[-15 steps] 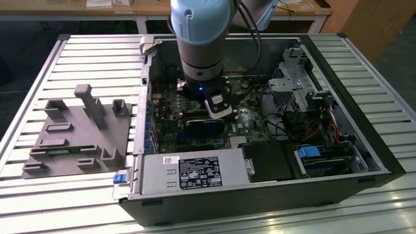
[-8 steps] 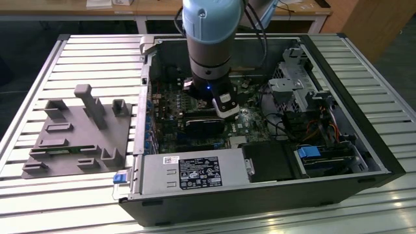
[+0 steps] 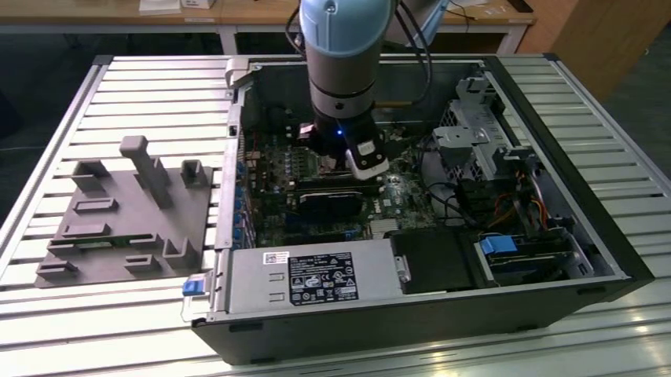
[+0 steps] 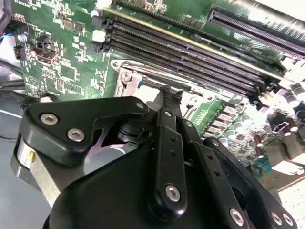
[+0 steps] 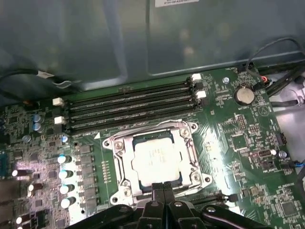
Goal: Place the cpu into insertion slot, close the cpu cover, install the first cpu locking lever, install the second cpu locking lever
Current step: 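Install the second cpu locking lever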
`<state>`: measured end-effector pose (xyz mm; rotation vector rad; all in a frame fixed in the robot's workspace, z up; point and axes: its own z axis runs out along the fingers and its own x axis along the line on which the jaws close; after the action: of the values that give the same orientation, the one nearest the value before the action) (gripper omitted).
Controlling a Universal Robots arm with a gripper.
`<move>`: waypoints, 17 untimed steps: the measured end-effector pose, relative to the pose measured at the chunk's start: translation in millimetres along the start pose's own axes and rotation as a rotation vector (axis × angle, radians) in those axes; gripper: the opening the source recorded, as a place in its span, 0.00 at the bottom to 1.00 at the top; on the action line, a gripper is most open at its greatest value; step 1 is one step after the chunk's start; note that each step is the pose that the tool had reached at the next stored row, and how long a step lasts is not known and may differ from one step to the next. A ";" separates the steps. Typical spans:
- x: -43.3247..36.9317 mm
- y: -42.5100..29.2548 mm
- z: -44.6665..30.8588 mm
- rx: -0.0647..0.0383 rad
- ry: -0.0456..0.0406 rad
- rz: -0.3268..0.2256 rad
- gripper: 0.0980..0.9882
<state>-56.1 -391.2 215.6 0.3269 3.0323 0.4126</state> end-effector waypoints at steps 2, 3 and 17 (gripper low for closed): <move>-0.6 3.9 1.1 0.009 -0.0019 -0.001 0.01; -1.1 6.1 1.7 0.014 -0.0028 -0.001 0.01; 2.5 33.9 9.5 0.072 -0.0147 -0.007 0.01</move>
<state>-50.8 -356.3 215.6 0.3222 3.0384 0.2992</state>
